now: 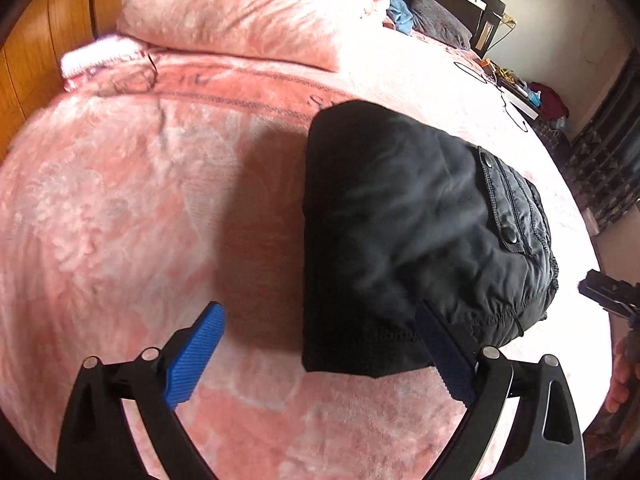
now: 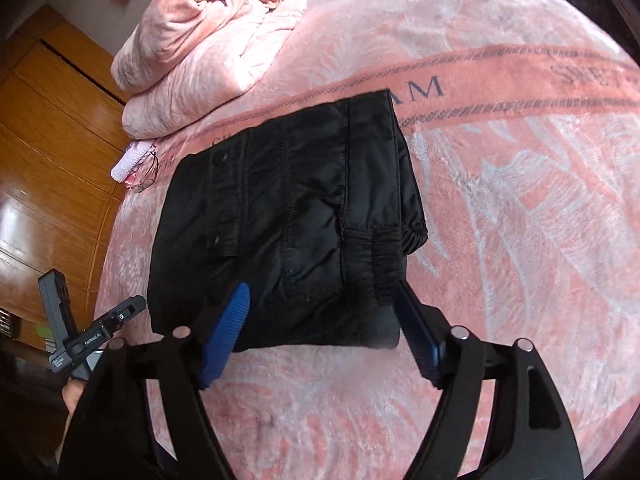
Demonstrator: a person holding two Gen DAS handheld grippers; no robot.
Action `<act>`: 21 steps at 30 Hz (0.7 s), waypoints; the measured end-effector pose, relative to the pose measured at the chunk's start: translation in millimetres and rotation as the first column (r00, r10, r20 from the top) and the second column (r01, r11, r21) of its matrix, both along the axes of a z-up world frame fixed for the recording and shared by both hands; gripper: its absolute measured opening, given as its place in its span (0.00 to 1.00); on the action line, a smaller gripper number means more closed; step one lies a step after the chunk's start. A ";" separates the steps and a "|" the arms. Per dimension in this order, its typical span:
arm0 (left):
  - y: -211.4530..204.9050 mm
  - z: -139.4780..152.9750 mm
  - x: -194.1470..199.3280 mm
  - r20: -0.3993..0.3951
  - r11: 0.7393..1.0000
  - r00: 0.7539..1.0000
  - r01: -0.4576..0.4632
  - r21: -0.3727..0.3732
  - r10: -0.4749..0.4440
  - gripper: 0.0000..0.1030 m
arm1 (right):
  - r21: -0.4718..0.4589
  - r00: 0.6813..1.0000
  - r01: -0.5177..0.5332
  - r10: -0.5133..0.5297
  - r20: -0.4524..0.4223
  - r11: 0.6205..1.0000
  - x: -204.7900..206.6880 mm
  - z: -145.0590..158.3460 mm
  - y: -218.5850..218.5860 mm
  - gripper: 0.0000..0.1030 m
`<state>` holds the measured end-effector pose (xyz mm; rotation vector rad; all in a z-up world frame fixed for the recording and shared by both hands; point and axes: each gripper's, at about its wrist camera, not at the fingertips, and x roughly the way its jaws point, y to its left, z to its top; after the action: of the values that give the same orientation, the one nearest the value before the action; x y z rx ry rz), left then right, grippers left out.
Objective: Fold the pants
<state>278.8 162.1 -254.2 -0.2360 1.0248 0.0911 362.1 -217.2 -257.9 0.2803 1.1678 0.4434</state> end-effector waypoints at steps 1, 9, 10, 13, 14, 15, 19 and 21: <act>-2.8 9.0 -9.5 0.010 0.998 1.000 -0.021 0.059 0.020 0.94 | -0.048 1.000 0.009 -0.008 0.027 0.999 -12.8 15.1 2.1 0.86; -49.5 94.0 -118.6 0.156 0.968 0.988 -0.031 0.250 -0.009 0.96 | -0.220 0.951 0.112 -0.041 0.306 0.969 -165.4 130.6 23.1 0.96; -53.7 103.5 -133.4 0.173 0.967 0.985 -0.035 0.252 -0.010 0.96 | -0.219 0.944 0.116 -0.039 0.327 0.969 -185.3 140.6 25.0 0.96; -63.3 135.3 -174.9 0.232 0.974 0.972 -0.029 0.224 -0.024 0.96 | -0.234 0.925 0.115 -0.018 0.379 0.965 -237.9 168.5 31.4 0.97; -67.8 146.0 -187.4 0.241 0.974 0.970 -0.019 0.224 -0.036 0.96 | -0.236 0.918 0.120 -0.018 0.395 0.964 -254.3 176.9 33.0 0.97; -71.7 157.0 -200.3 0.249 0.974 0.968 -0.017 0.224 -0.040 0.96 | -0.232 0.914 0.128 -0.024 0.405 0.964 -270.1 184.7 33.9 0.97; -85.4 191.3 -257.1 0.298 0.981 0.952 0.004 0.194 -0.063 0.96 | -0.206 0.894 0.186 -0.078 0.442 0.961 -326.0 210.6 33.6 0.97; -92.1 199.6 -279.8 0.296 0.978 0.953 0.006 0.209 -0.069 0.96 | -0.222 0.874 0.196 -0.067 0.482 0.955 -352.8 221.7 35.4 0.97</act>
<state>-1.1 70.1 -54.6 -0.0380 0.7079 0.1221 9.3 -181.7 -36.2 0.0125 0.7099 0.2102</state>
